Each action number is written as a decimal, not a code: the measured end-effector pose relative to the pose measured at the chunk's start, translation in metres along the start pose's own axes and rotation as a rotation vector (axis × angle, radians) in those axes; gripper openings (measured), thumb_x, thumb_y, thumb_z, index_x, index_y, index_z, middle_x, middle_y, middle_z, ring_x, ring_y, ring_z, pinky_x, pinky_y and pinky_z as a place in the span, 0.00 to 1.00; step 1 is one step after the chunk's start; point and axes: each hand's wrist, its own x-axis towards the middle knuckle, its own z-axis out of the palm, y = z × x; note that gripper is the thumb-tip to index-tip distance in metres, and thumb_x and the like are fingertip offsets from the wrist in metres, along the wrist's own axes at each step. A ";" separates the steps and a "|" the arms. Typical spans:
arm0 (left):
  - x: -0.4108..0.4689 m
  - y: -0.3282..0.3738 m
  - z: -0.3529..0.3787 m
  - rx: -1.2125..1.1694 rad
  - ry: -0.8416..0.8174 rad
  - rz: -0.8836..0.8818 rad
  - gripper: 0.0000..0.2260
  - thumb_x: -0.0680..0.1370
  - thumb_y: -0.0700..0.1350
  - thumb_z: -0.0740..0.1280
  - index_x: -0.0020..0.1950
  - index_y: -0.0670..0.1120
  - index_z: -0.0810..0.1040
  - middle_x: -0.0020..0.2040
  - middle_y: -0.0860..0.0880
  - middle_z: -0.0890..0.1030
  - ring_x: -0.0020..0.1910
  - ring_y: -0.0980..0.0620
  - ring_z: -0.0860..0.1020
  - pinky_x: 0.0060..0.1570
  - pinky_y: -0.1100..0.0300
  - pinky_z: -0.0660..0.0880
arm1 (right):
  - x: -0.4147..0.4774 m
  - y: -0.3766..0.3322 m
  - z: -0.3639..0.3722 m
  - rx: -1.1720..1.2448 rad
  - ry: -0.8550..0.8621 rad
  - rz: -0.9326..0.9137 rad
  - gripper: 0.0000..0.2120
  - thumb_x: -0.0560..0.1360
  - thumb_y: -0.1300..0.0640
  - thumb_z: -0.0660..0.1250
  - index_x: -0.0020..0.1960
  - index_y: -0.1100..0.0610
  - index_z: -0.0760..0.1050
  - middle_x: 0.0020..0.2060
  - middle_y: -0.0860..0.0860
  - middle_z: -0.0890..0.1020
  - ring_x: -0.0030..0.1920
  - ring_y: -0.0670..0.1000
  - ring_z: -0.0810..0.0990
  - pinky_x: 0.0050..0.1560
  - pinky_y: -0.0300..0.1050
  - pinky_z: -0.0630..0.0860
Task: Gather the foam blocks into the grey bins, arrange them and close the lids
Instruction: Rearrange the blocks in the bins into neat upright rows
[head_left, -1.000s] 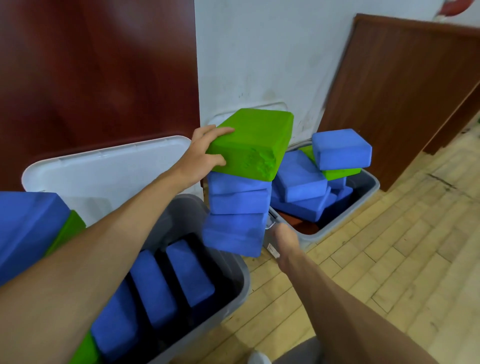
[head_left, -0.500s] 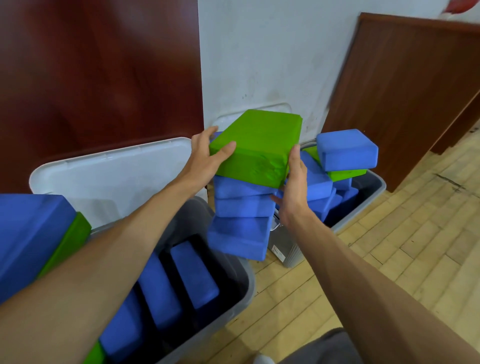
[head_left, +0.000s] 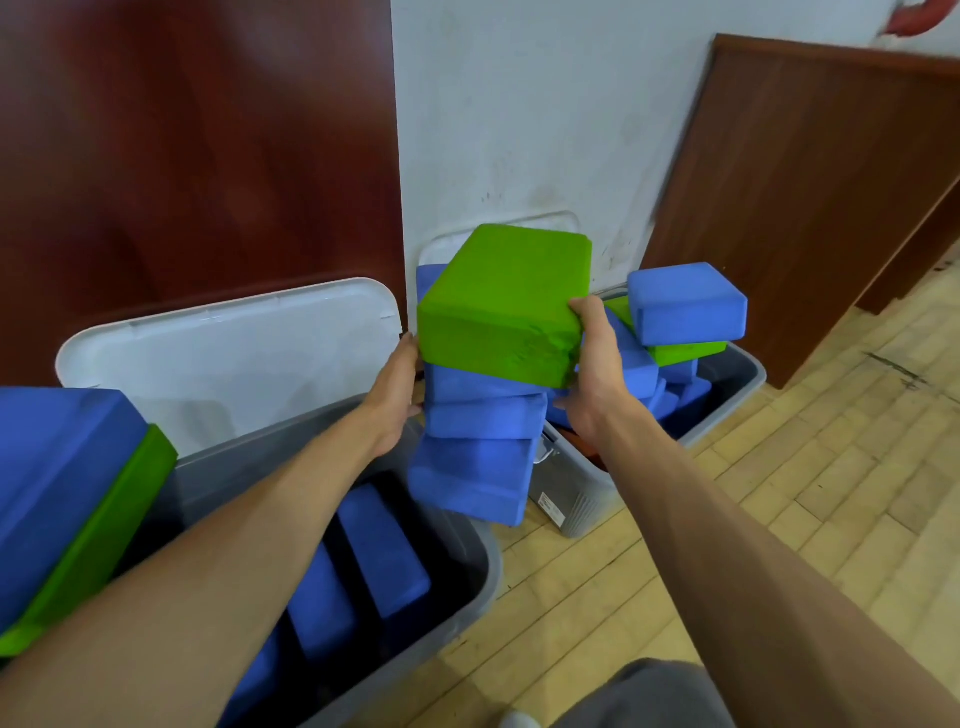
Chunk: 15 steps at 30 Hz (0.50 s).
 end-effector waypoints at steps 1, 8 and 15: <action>-0.001 0.001 0.000 0.006 0.010 -0.001 0.13 0.83 0.51 0.52 0.51 0.54 0.76 0.46 0.58 0.78 0.44 0.57 0.76 0.58 0.48 0.72 | 0.000 0.002 0.000 0.022 -0.020 0.012 0.13 0.74 0.43 0.65 0.51 0.51 0.78 0.46 0.49 0.84 0.46 0.52 0.82 0.45 0.47 0.77; -0.003 0.002 -0.005 -0.042 0.011 -0.021 0.10 0.81 0.50 0.54 0.43 0.53 0.72 0.40 0.55 0.75 0.44 0.52 0.71 0.50 0.52 0.72 | -0.015 0.007 -0.006 -0.052 0.038 -0.054 0.30 0.71 0.43 0.67 0.69 0.54 0.65 0.56 0.51 0.78 0.52 0.50 0.80 0.53 0.52 0.78; -0.014 0.019 -0.005 -0.124 0.077 0.011 0.11 0.81 0.52 0.53 0.41 0.54 0.69 0.40 0.53 0.72 0.44 0.47 0.67 0.46 0.55 0.69 | -0.028 -0.021 0.001 -0.123 -0.060 -0.191 0.36 0.62 0.42 0.68 0.67 0.54 0.67 0.48 0.47 0.78 0.46 0.46 0.80 0.45 0.45 0.76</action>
